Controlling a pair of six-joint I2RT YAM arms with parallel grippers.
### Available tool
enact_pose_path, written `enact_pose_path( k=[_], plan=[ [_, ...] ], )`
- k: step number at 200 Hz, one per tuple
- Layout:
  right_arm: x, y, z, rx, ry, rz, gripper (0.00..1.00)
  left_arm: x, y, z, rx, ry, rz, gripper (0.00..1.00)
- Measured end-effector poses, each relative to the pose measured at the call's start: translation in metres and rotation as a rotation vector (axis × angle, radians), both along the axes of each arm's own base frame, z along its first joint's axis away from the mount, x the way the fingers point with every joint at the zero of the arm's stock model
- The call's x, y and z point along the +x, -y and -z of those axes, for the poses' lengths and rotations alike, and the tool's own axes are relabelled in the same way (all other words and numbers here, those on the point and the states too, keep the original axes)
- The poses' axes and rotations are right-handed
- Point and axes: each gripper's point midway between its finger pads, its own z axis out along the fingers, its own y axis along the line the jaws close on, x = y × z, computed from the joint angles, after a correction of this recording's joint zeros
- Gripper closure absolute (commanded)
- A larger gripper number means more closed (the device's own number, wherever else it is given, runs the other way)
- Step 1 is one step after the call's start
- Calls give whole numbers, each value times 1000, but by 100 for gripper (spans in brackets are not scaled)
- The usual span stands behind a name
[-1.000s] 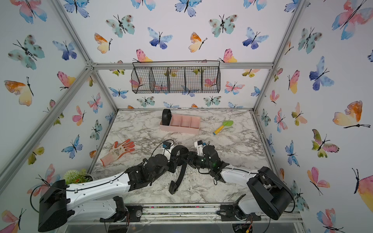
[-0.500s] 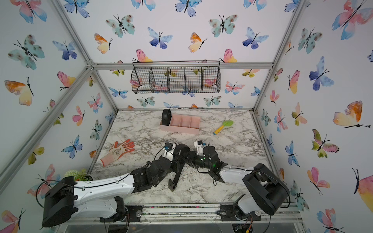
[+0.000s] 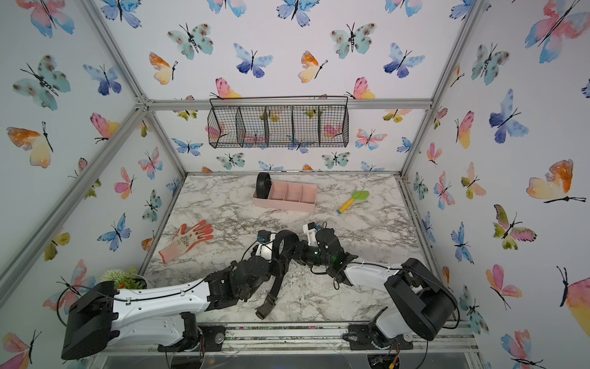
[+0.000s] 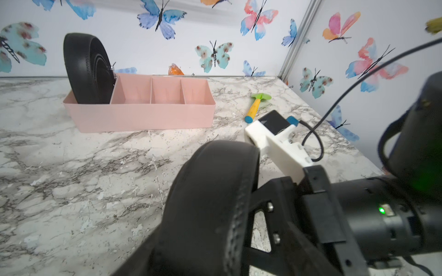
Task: Place the belts into the storage roll
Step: Roll the belt at the center of the board.
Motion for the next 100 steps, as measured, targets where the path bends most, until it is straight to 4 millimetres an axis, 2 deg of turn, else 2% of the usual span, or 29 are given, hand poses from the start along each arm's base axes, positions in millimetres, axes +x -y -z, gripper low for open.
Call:
enact_pose_path(
  k=[16, 45, 74, 100],
  plan=[
    [7, 0, -9, -60, 65, -9, 96, 0, 1, -14, -12, 0, 8, 5],
    [17, 4, -23, -152, 189, -22, 97, 10, -2, -39, -29, -16, 26, 4],
    [23, 12, -18, -284, 275, -54, 96, 37, -27, -54, -57, -60, 11, 1],
    [28, 21, -14, -403, 358, -90, 97, 52, -44, -62, -62, -104, 30, 0]
  ],
)
